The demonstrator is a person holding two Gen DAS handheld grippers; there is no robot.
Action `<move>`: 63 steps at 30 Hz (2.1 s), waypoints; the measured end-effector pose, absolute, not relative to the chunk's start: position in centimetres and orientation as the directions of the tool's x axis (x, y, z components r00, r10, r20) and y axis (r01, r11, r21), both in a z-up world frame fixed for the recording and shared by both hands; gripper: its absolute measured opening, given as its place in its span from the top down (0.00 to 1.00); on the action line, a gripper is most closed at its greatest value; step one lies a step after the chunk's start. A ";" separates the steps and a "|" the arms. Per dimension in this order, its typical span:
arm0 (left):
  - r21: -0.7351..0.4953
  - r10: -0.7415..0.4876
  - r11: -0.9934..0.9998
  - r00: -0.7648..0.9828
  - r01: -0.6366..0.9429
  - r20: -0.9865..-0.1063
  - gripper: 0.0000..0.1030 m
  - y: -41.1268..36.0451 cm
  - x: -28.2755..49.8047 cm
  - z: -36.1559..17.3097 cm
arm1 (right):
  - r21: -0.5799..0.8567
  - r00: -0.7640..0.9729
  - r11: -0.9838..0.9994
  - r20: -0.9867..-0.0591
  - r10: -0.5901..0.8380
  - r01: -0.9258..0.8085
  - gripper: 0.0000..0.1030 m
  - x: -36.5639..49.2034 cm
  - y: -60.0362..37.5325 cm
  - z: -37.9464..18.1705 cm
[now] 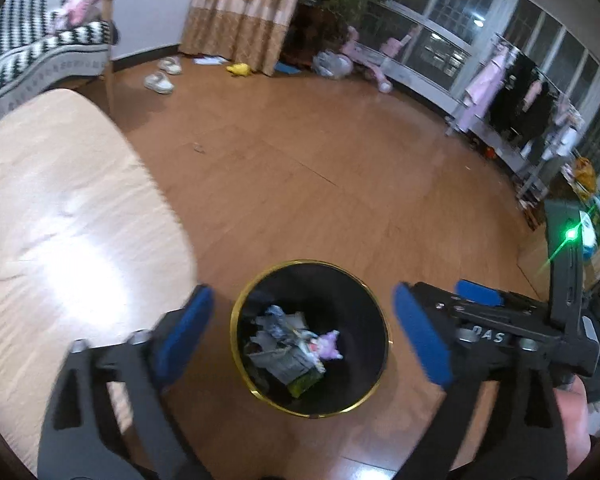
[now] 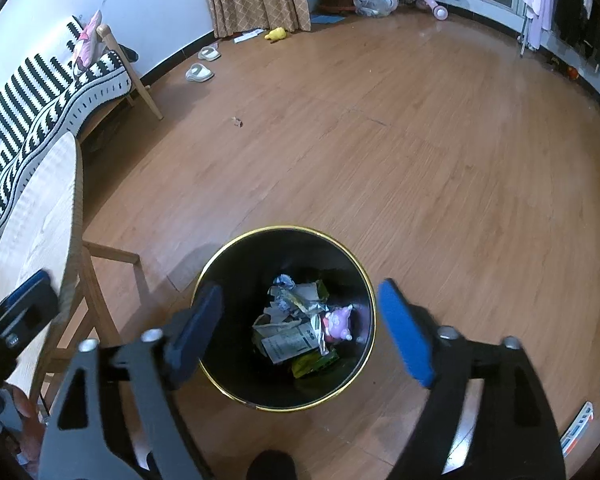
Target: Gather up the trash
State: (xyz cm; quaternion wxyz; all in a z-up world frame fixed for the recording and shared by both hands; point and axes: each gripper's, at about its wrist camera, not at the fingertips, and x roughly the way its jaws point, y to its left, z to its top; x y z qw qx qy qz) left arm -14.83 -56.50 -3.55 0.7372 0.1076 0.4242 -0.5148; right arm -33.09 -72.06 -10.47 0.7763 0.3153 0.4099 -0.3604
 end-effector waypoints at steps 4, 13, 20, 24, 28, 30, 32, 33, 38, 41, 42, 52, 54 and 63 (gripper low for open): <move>-0.269 -0.662 0.512 0.175 0.816 -0.729 0.07 -53.0 -12.6 -1.5 | 0.180 0.430 0.576 -0.839 -0.333 0.797 0.14 -31.5 -70.8 -8.4; -0.108 -0.519 0.743 0.467 0.660 -0.716 0.07 -38.1 -4.5 2.2 | 0.144 0.549 0.754 -0.773 -0.319 0.641 0.11 -22.0 -62.9 -3.3; -0.032 -0.377 0.872 0.629 0.488 -0.680 0.07 -25.1 -0.5 4.0 | 0.128 0.639 0.887 -0.739 -0.213 0.444 0.10 -12.7 -52.6 -0.8; -0.028 -0.299 0.925 0.679 0.380 -0.671 0.07 -17.6 1.0 4.2 | 0.112 0.674 0.940 -0.724 -0.146 0.324 0.10 -8.2 -45.9 0.3; -0.035 -0.211 0.967 0.710 0.254 -0.672 0.07 -11.2 2.6 3.7 | 0.103 0.697 0.969 -0.712 -0.087 0.226 0.09 -4.6 -39.9 1.0; -0.058 -0.185 0.978 0.712 0.199 -0.677 0.07 -8.5 3.3 3.4 | 0.105 0.704 0.976 -0.708 -0.062 0.192 0.09 -3.3 -37.7 1.0; -0.068 -0.162 0.985 0.711 0.159 -0.684 0.07 -6.3 4.0 3.0 | 0.099 0.700 0.981 -0.713 -0.047 0.166 0.09 -2.0 -35.7 0.9; -0.071 -0.152 0.987 0.711 0.142 -0.686 0.07 -5.2 4.4 2.8 | 0.095 0.700 0.983 -0.713 -0.042 0.156 0.09 -1.5 -34.7 0.9; -0.088 -0.134 0.991 0.706 0.102 -0.695 0.07 -2.4 5.5 2.2 | 0.078 0.687 0.989 -0.726 -0.028 0.123 0.09 0.9 -31.5 0.4; -0.096 -0.140 0.990 0.703 0.101 -0.697 0.07 -1.9 5.7 2.0 | 0.074 0.681 0.990 -0.732 -0.028 0.121 0.09 1.9 -31.0 0.0; -0.094 -0.140 0.990 0.703 0.104 -0.697 0.07 -1.7 5.7 1.9 | 0.074 0.680 0.990 -0.733 -0.028 0.120 0.09 1.6 -31.0 -0.1; -0.089 -0.148 0.989 0.698 0.120 -0.700 0.07 -1.9 5.7 1.8 | 0.074 0.666 0.989 -0.745 -0.030 0.127 0.09 2.1 -31.3 -0.9; -0.087 -0.148 0.989 0.696 0.122 -0.702 0.07 -2.2 5.6 1.8 | 0.073 0.667 0.989 -0.745 -0.029 0.125 0.09 1.9 -31.2 -0.9; -0.078 -0.147 0.988 0.695 0.130 -0.704 0.07 -2.6 5.5 1.7 | 0.075 0.668 0.989 -0.743 -0.028 0.125 0.09 1.8 -31.6 -0.8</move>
